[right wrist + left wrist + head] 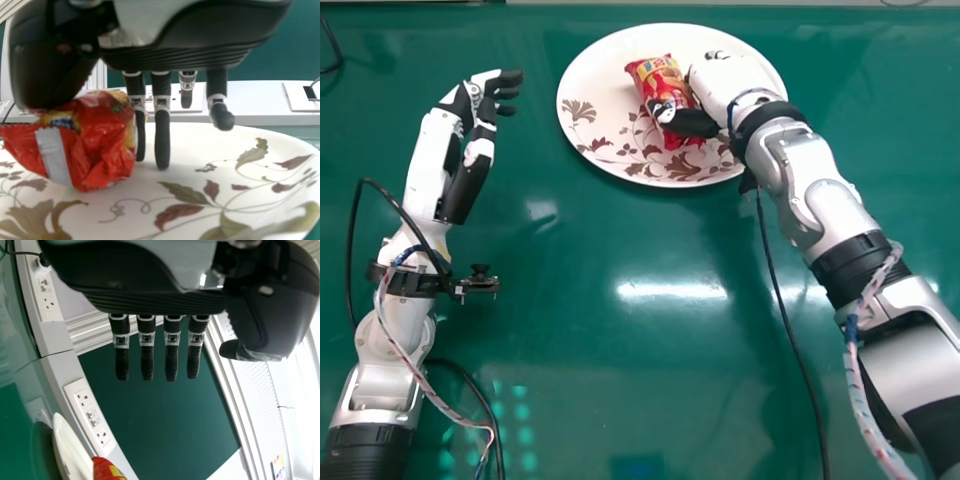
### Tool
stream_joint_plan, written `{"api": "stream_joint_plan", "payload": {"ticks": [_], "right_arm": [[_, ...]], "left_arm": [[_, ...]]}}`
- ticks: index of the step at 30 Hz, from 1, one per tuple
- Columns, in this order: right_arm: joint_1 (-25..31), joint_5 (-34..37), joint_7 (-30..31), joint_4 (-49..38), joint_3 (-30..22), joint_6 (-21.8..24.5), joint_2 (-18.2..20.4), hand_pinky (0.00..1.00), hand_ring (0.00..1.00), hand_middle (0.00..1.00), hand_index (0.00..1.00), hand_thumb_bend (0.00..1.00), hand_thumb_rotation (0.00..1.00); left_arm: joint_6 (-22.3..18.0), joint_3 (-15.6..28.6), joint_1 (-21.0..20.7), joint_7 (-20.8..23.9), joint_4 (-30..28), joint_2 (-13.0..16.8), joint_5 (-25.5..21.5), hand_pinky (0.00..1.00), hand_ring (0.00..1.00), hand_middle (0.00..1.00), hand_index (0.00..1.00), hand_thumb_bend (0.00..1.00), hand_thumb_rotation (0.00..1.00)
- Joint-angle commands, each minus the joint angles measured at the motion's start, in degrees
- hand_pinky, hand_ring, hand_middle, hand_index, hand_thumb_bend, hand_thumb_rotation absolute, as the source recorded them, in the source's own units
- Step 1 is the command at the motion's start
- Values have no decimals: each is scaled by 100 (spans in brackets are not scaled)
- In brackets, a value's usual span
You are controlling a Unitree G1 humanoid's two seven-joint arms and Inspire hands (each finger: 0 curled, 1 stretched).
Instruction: Pick up biscuit and place it in the plate
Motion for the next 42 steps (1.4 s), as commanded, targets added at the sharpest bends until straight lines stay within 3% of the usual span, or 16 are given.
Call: {"api": "stream_joint_plan", "payload": {"ticks": [1,6,8,9,10,12,15,18,22,29,32,37,42], "right_arm": [[25,102,-58,54,70,31,56,9,15,47,48,53,0],[101,447,-236,67,-80,77,56,9,15,47,48,53,0],[96,563,-70,23,-102,280,62,13,20,47,49,53,0],[109,525,-7,-70,-51,354,10,20,29,48,58,54,0],[140,490,37,-187,-7,391,-52,30,43,57,66,68,14],[229,469,117,-438,29,383,-193,45,59,69,77,84,41],[410,512,162,-834,-56,470,-330,68,82,89,91,97,61],[565,553,272,-1250,-192,686,-441,83,96,99,99,100,70],[748,566,526,-1906,-404,946,-658,87,99,100,100,100,78],[1120,570,953,-3008,-893,1548,-913,84,98,100,100,100,80],[1441,720,1063,-3621,-1291,1766,-991,78,94,100,100,100,79],[2190,1146,1471,-5010,-2073,2361,-918,76,94,100,99,100,70],[3275,1549,1496,-6384,-2868,2499,-862,74,91,98,95,89,61]], "left_arm": [[-102,-3,288,-19,242,-40,-71,69,79,81,80,24,24],[-134,-5,307,-81,286,7,-131,70,79,81,81,23,22],[-94,-13,321,-128,273,29,-155,71,80,82,82,22,22],[-54,-13,335,-147,245,37,-148,72,80,82,82,22,24],[-27,-11,347,-165,222,40,-150,72,81,83,83,22,27],[0,-8,363,-187,187,33,-164,72,80,82,83,24,29],[10,8,372,-184,158,30,-147,72,81,82,83,24,30],[15,26,367,-150,181,53,-66,72,81,83,83,24,32],[-48,36,307,-138,283,69,-42,70,80,82,82,24,34],[-94,47,201,-191,440,152,-68,69,80,83,82,24,35],[-11,28,177,-254,427,190,-105,71,81,84,83,27,38],[118,10,166,-280,340,234,-71,68,80,83,82,29,42],[170,5,178,-247,227,179,-105,68,79,82,82,29,39]]}}
